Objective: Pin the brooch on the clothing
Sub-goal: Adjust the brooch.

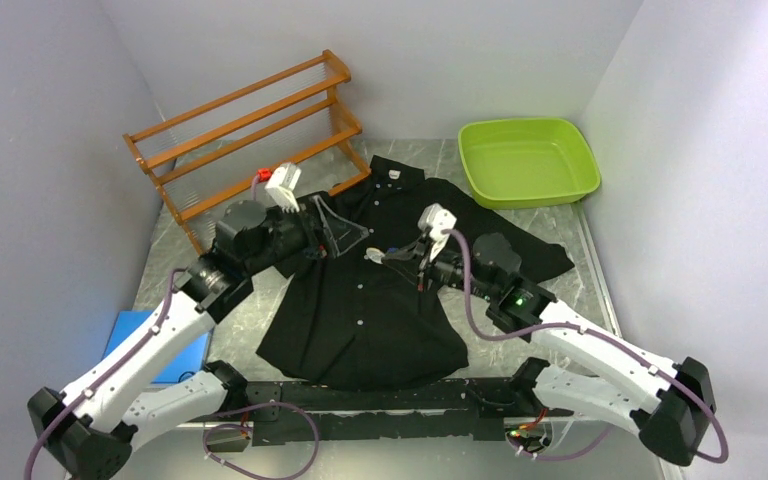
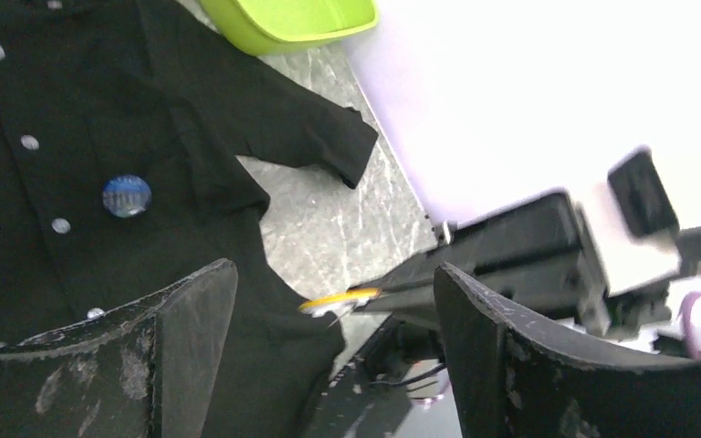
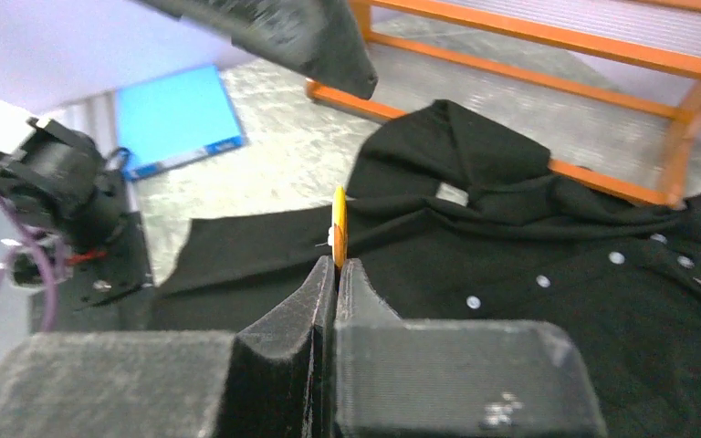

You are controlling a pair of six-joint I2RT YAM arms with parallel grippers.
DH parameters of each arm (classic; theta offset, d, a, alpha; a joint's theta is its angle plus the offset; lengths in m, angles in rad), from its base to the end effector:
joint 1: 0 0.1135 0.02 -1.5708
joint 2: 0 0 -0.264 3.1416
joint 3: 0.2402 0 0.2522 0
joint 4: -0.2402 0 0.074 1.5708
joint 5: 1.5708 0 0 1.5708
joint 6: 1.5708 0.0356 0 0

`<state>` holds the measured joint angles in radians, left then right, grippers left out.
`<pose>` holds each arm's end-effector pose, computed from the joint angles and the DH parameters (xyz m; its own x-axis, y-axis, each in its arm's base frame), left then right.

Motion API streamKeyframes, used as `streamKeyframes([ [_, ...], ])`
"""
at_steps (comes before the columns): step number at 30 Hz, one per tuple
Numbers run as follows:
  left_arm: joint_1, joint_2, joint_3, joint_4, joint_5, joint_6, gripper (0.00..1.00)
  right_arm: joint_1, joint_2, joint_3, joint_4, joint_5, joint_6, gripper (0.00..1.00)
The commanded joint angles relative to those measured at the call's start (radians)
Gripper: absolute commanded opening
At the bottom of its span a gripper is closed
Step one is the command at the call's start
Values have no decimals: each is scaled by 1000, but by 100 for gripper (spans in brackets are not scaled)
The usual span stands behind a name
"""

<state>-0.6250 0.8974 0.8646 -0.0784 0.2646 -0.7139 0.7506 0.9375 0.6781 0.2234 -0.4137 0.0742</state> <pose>0.1647 -0.1303 0.3598 -0.5758 -0.3639 -0.7321 0.5272 0.5192 -0.6727 0.1529 0.1622 0.3176 -0.0943 0.0049 -0.9955 -0.9138 0.3963 0.0885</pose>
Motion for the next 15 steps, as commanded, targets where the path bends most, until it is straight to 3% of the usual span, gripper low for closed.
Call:
streamKeyframes([
  [1, -3, 116, 158, -334, -44, -250, 82, 136, -34, 20, -89, 504, -196, 0],
  [4, -2, 154, 165, -335, -3, -353, 77, 201, -53, -12, -47, 657, -239, 0],
  [9, -2, 199, 139, -246, 79, -479, 58, 250, -23, 4, -24, 768, -313, 0],
  [12, -2, 211, 177, -272, 83, -472, 60, 281, 8, 10, -18, 822, -357, 0],
  [15, -2, 204, 187, -277, 60, -479, 72, 304, 26, 11, -15, 836, -371, 0],
])
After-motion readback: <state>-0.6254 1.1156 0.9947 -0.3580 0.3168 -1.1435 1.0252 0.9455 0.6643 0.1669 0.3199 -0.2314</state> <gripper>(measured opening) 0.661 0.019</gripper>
